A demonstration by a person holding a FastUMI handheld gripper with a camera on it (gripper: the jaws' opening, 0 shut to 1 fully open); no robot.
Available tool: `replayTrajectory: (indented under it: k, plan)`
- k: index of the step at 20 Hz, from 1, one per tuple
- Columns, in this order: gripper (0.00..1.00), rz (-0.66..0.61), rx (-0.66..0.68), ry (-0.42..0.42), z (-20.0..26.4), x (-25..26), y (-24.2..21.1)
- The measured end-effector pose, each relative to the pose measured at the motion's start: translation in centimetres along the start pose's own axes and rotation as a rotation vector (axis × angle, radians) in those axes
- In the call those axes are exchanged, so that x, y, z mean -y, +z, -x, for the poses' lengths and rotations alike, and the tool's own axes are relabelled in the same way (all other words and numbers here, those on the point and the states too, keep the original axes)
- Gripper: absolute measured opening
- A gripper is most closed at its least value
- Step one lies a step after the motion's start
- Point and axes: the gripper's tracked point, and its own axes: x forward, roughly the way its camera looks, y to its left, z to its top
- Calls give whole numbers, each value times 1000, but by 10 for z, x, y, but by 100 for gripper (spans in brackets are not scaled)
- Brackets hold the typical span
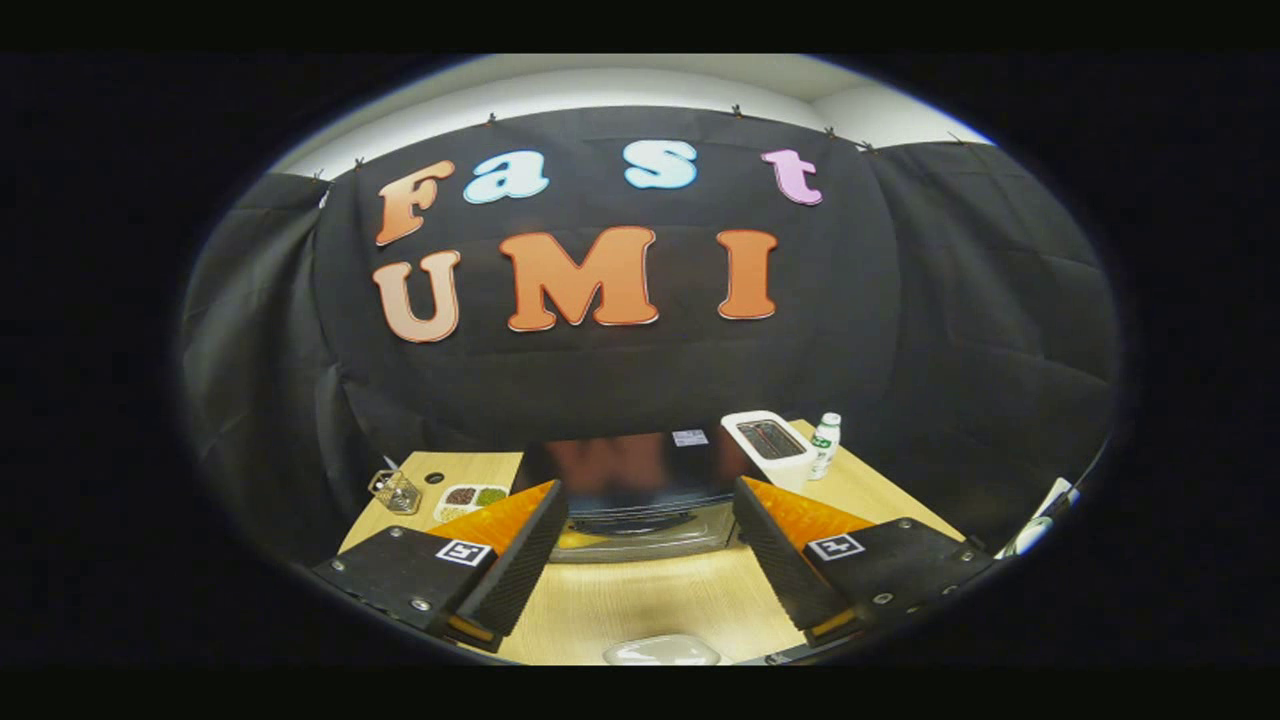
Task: Open the toaster oven, put the food inside, and close the toaster oven door.
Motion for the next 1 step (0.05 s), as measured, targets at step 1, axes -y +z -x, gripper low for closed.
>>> replayTrajectory:
  k: [1]
  plan:
    - [99,-1,2,3,2,-1,0]
